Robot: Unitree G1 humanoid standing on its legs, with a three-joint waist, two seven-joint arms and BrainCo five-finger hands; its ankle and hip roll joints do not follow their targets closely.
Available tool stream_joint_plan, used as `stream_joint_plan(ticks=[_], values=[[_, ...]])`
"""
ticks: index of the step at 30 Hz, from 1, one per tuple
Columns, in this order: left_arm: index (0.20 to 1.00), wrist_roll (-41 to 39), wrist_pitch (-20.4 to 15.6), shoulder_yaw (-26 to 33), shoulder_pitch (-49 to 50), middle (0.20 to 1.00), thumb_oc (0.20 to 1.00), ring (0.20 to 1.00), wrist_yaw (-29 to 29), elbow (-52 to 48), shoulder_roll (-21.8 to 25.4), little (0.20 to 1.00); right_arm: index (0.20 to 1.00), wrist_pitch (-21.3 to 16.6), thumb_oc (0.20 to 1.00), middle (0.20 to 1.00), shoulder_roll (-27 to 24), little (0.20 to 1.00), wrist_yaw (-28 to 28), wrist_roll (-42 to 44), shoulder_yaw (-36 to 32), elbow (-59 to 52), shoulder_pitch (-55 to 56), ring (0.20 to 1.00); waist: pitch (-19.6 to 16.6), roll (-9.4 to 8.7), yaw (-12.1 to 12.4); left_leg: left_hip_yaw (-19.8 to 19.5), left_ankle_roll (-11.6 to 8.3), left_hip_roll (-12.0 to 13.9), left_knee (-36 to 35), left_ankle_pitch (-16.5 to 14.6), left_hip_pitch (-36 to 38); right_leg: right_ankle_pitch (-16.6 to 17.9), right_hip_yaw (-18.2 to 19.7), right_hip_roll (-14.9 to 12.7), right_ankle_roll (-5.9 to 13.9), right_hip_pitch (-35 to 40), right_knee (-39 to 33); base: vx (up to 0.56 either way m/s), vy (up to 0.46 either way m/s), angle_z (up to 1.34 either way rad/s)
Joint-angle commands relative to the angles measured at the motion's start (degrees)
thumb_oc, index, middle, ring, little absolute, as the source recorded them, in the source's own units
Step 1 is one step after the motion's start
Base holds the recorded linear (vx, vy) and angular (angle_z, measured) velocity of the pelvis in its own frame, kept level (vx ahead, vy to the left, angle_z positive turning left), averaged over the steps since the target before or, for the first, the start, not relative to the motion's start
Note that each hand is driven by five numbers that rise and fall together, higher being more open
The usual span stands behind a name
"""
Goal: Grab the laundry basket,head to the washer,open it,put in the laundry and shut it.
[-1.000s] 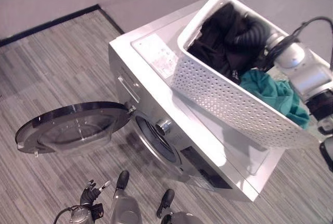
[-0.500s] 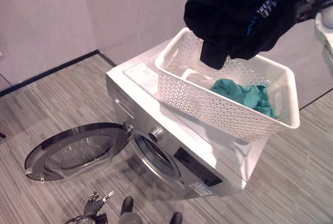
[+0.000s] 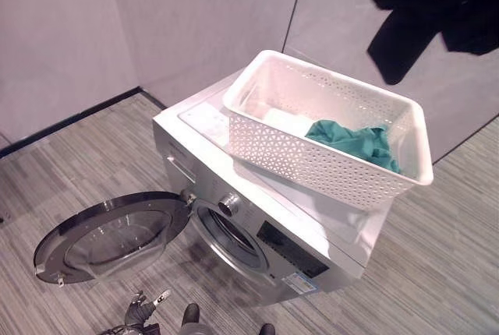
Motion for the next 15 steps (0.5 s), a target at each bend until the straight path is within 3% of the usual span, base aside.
stream_joint_plan(ticks=[1,2,3,6,7,9,12,15], values=[[1.000,1.6,-0.6,0.4,-1.8,1.000,1.000,1.000,0.2,2.7,1.7,1.000,0.200,0.0,0.200,0.200,-2.8,0.200,-1.2,-0.5,-3.3,-2.3,-1.3,0.200,-1.4,-3.02,-0.6,-1.1,0.93,1.5,0.2,-6.8,1.8,-2.1,-1.1,-6.9,5.87,1.8,0.0,0.01,0.047,-0.28],[1.000,2.8,0.0,1.8,-1.5,1.000,1.000,1.000,-0.2,3.0,-0.3,1.000,0.200,1.5,0.200,0.200,-3.5,0.200,-1.7,-5.1,-14.6,-10.4,13.3,0.200,-1.1,-1.27,-2.2,-0.4,1.22,1.4,0.2,-7.2,2.3,-2.0,-0.3,-7.0,5.92,1.6,0.0,0.01,0.037,-0.25],[1.000,2.9,0.0,1.6,-1.3,1.000,1.000,1.000,-0.2,2.9,0.6,1.000,0.200,1.9,0.200,0.200,-3.2,0.200,-1.7,-5.6,-18.8,-11.9,17.6,0.200,-1.2,-2.13,-1.9,-0.4,1.21,1.5,0.2,-7.2,2.4,-2.0,-0.3,-6.9,5.91,1.7,0.0,0.02,0.029,-0.23],[1.000,3.9,0.7,3.6,-0.8,1.000,1.000,1.000,-0.6,3.0,-1.4,1.000,0.200,3.9,0.200,0.200,-0.4,0.200,-3.0,-11.0,-34.0,-20.5,36.1,0.200,-1.1,-0.50,-3.7,0.1,1.57,1.4,0.2,-7.7,2.7,-2.0,0.4,-7.2,5.90,1.4,0.0,0.01,0.018,-0.20],[1.000,4.7,0.9,3.9,-0.5,1.000,1.000,1.000,-0.6,3.1,-1.2,1.000,0.200,4.7,0.200,0.200,2.2,0.200,-3.1,-12.9,-42.6,-24.7,45.8,0.200,-1.0,-0.67,-3.8,0.1,1.67,1.3,0.2,-7.8,2.8,-2.0,0.5,-7.2,5.94,1.4,0.0,0.02,0.021,-0.09],[1.000,5.6,1.3,4.5,-0.4,1.000,1.000,1.000,-0.9,3.1,-1.3,1.000,0.200,5.4,0.200,0.200,6.5,0.200,-2.9,-15.3,-51.9,-29.8,58.0,0.200,-0.9,-0.54,-4.1,0.2,1.85,1.1,0.2,-7.9,2.9,-2.0,0.7,-7.4,6.01,1.3,0.0,0.01,0.015,-0.07],[1.000,6.6,1.6,5.2,0.0,1.000,1.000,1.000,-1.3,3.0,-1.2,1.000,0.200,5.7,0.200,0.200,14.5,0.200,-2.3,-16.7,-61.4,-35.4,72.4,0.200,-0.6,-0.20,-4.2,0.5,2.13,0.9,0.2,-8.0,3.0,-2.0,1.1,-7.6,6.11,1.1,0.0,0.00,0.003,-0.10],[1.000,7.4,1.6,6.0,0.6,1.000,1.000,1.000,-1.8,2.6,-1.4,1.000,0.200,6.0,0.200,0.200,20.5,0.200,-1.7,-17.3,-64.7,-37.5,80.3,0.200,-0.3,0.56,-4.6,0.9,2.28,0.7,0.2,-8.1,3.2,-2.0,1.6,-7.8,6.21,0.8,0.0,0.01,-0.002,-0.13]])
